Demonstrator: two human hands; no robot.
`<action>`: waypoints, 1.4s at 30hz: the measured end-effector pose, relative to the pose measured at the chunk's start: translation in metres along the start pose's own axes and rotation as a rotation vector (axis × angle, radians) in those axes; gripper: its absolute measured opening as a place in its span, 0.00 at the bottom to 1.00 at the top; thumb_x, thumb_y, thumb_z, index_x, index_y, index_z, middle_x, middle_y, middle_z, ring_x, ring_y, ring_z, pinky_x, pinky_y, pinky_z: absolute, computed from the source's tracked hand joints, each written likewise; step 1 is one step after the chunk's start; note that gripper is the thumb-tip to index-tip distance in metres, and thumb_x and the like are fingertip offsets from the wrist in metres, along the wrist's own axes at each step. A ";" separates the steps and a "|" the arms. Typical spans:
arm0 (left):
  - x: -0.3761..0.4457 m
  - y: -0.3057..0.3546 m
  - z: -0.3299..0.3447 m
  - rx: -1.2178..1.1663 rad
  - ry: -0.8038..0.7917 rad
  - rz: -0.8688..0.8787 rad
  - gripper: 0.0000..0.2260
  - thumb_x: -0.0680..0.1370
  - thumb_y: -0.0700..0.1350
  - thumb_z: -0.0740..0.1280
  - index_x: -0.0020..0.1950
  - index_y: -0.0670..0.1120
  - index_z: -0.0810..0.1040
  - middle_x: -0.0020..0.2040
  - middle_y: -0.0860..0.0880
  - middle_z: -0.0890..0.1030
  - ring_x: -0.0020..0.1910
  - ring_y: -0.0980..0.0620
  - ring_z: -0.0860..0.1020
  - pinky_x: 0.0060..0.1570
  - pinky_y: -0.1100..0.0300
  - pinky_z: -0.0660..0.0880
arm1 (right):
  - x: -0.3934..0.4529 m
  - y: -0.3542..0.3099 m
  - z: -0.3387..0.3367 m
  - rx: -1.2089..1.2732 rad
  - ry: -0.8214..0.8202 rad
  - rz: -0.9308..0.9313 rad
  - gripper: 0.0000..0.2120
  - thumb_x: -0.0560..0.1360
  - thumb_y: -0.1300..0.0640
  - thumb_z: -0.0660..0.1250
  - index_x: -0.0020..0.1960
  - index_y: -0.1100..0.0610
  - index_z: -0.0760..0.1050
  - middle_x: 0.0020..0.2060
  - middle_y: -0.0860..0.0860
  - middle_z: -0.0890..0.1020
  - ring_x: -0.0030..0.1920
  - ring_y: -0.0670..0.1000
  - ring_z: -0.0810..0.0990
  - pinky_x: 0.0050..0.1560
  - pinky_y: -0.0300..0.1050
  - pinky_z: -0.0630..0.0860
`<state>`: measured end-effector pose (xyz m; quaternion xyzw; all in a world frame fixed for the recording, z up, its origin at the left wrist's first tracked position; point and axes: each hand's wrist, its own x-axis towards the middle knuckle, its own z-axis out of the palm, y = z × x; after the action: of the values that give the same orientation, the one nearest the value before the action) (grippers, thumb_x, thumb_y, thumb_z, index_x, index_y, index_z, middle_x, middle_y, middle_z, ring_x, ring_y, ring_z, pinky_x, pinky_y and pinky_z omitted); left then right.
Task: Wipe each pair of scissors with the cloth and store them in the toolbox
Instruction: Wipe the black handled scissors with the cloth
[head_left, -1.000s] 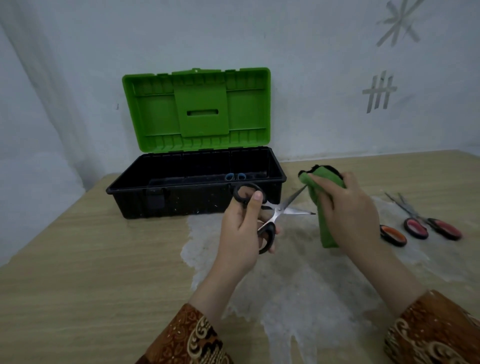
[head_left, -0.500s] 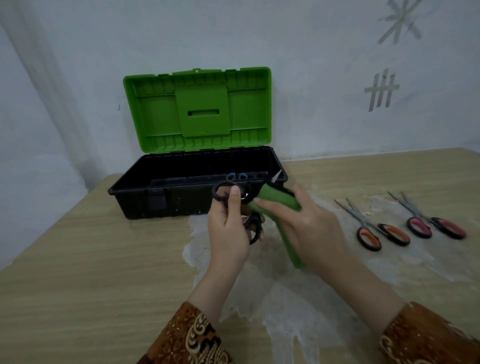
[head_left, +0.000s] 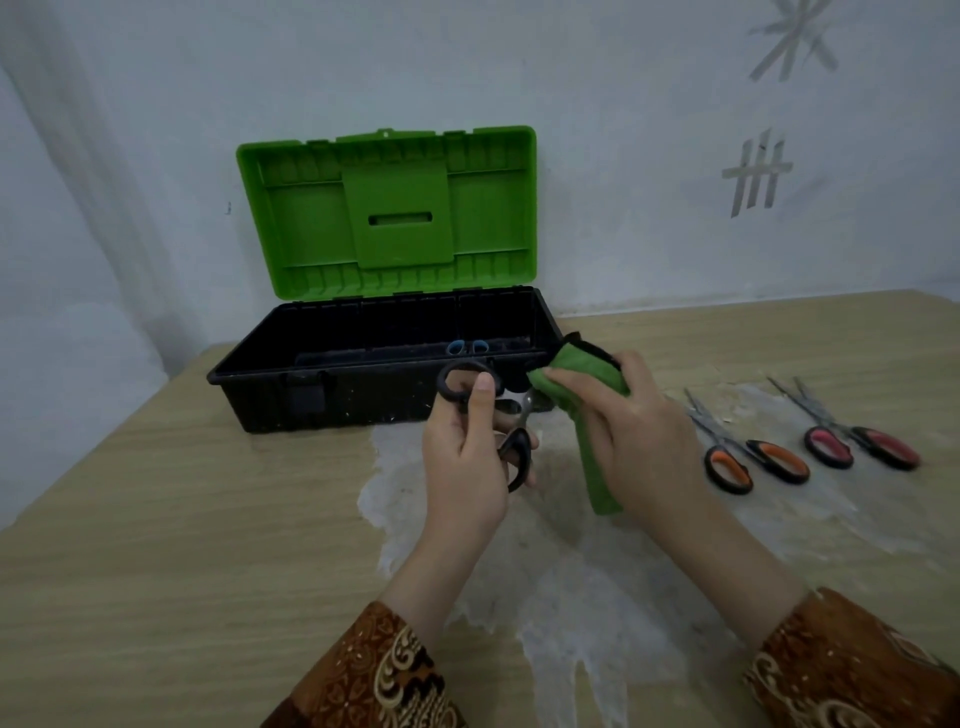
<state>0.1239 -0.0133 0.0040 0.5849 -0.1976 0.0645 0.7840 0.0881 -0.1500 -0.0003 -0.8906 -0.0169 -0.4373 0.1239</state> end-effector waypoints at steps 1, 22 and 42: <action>-0.002 0.000 0.001 -0.010 -0.004 -0.001 0.08 0.83 0.45 0.56 0.49 0.43 0.70 0.33 0.33 0.75 0.25 0.46 0.76 0.21 0.57 0.72 | -0.001 0.002 0.000 -0.019 0.000 0.015 0.17 0.76 0.58 0.59 0.60 0.49 0.79 0.45 0.59 0.75 0.26 0.55 0.71 0.21 0.46 0.71; 0.012 0.007 -0.010 -0.092 0.150 0.012 0.10 0.84 0.46 0.55 0.46 0.43 0.68 0.31 0.36 0.75 0.21 0.48 0.72 0.21 0.61 0.70 | 0.001 0.018 -0.006 0.020 -0.023 0.004 0.14 0.76 0.57 0.65 0.61 0.50 0.79 0.46 0.58 0.77 0.28 0.51 0.71 0.23 0.40 0.69; 0.002 0.007 -0.001 0.054 -0.045 0.132 0.08 0.82 0.46 0.56 0.46 0.45 0.69 0.35 0.28 0.72 0.23 0.53 0.74 0.19 0.57 0.72 | -0.001 0.029 -0.010 -0.136 -0.020 0.245 0.14 0.78 0.58 0.63 0.62 0.50 0.78 0.41 0.54 0.70 0.25 0.49 0.65 0.22 0.39 0.63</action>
<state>0.1236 -0.0104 0.0102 0.5929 -0.2516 0.1083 0.7572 0.0842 -0.1803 -0.0009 -0.8966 0.1202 -0.4102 0.1155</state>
